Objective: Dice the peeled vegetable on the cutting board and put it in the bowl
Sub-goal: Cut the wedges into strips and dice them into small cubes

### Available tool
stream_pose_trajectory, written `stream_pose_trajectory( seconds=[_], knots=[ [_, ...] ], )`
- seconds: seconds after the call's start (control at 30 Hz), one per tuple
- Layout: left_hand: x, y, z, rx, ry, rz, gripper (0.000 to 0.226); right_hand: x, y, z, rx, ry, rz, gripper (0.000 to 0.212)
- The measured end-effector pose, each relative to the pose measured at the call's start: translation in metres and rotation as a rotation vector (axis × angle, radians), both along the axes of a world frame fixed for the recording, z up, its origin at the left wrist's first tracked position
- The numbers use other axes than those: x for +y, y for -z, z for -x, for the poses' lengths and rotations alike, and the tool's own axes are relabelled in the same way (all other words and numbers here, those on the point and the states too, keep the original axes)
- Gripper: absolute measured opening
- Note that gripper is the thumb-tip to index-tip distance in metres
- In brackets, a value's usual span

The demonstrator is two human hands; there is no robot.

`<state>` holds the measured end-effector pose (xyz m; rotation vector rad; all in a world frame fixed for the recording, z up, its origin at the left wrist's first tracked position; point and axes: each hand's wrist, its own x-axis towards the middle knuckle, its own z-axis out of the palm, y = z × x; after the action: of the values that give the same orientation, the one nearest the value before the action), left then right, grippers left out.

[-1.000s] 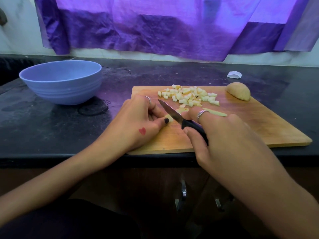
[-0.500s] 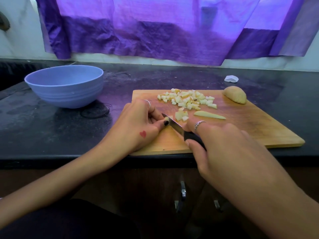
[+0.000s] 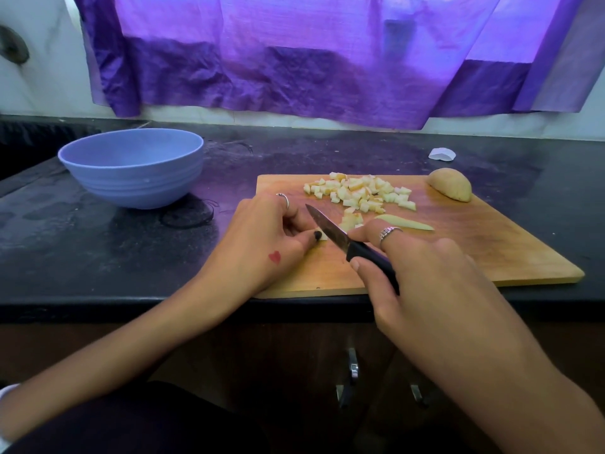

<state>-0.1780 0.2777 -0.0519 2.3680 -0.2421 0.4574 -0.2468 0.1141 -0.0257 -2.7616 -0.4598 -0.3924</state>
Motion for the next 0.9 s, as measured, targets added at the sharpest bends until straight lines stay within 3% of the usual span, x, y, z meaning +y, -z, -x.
stream_pose_trajectory(
  seconds=[0.37, 0.63, 0.9],
  knots=[
    [0.000, -0.004, 0.001, 0.019, 0.024, -0.055, 0.016, 0.013, -0.001, -0.009, 0.050, 0.009, 0.093, 0.013],
    [0.000, -0.003, -0.002, 0.031, 0.000, -0.058, 0.017, 0.010, -0.008, -0.022, 0.104, -0.028, 0.087, 0.021],
    [0.000, -0.002, -0.001, 0.038, -0.012, -0.061, 0.023, 0.012, -0.001, -0.021, 0.025, -0.036, 0.187, 0.027]
  ],
)
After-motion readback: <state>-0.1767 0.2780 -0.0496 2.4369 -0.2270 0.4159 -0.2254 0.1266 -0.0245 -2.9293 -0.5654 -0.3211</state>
